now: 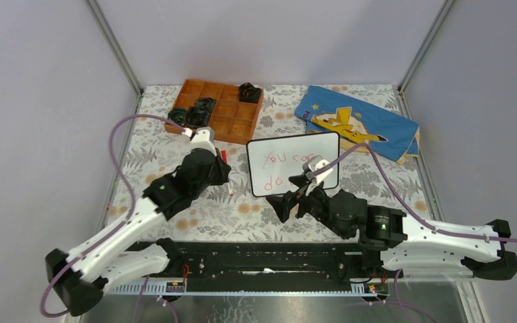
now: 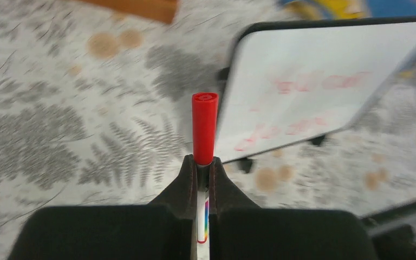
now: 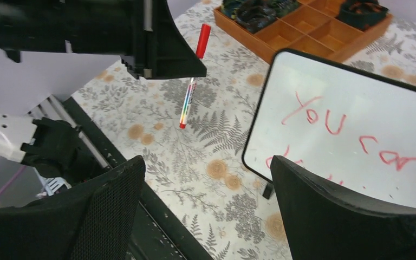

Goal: Write a sentence on the whiteboard
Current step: Place the whiteboard marker at the center of the board.

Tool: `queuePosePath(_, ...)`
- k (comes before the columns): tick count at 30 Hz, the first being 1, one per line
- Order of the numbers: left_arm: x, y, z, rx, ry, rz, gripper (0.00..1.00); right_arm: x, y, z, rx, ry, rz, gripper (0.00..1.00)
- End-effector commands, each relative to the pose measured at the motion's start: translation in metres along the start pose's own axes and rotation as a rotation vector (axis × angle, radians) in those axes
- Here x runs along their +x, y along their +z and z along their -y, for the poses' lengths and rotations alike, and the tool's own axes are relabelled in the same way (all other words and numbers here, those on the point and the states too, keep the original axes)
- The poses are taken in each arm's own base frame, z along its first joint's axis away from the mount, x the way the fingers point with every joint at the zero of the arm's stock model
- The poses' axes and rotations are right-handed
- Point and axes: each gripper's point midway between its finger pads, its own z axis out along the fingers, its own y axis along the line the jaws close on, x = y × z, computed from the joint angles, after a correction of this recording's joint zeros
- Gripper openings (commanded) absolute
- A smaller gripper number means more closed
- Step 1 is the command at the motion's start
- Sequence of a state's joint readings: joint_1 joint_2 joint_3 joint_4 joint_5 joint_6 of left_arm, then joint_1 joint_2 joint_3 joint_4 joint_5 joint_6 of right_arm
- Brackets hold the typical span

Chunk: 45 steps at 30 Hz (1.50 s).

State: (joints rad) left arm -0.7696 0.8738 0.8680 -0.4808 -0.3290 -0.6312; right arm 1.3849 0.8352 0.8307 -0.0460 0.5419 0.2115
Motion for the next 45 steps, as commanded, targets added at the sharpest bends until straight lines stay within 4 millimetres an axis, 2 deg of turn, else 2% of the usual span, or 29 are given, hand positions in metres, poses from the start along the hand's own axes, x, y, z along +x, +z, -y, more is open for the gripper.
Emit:
queuePosePath(1, 0.037, 0.035, -0.057, -0.199, -0.018, -0.157, 0.0, 0.0, -0.007, 0.025, 0.117, 0.035, 0.033, 0.92)
queuePosePath(4, 0.052, 0.062, -0.084, -0.233, -0.12, -0.257, 0.0, 0.007, -0.009, 0.032, 0.14, 0.03, 0.025, 0.92)
queuePosePath(7, 0.061, 0.081, -0.102, -0.249, -0.217, -0.327, 0.0, 0.012, -0.01, 0.035, 0.153, 0.029, 0.017, 0.92)
queuePosePath(12, 0.082, 0.099, -0.116, -0.287, -0.219, -0.423, 0.0, 0.016, -0.015, 0.04, 0.156, 0.034, 0.016, 0.92)
queuePosePath(18, 0.113, 0.102, -0.126, -0.286, -0.139, -0.571, 0.01, 0.018, -0.024, 0.05, 0.175, 0.04, 0.029, 0.92)
queuePosePath(27, 0.126, 0.111, -0.146, -0.361, -0.106, -0.586, 0.0, 0.019, -0.016, 0.044, 0.169, 0.027, 0.028, 0.92)
queuePosePath(45, 0.126, 0.112, -0.146, -0.348, -0.098, -0.565, 0.0, 0.019, -0.014, 0.043, 0.179, 0.052, 0.027, 0.91)
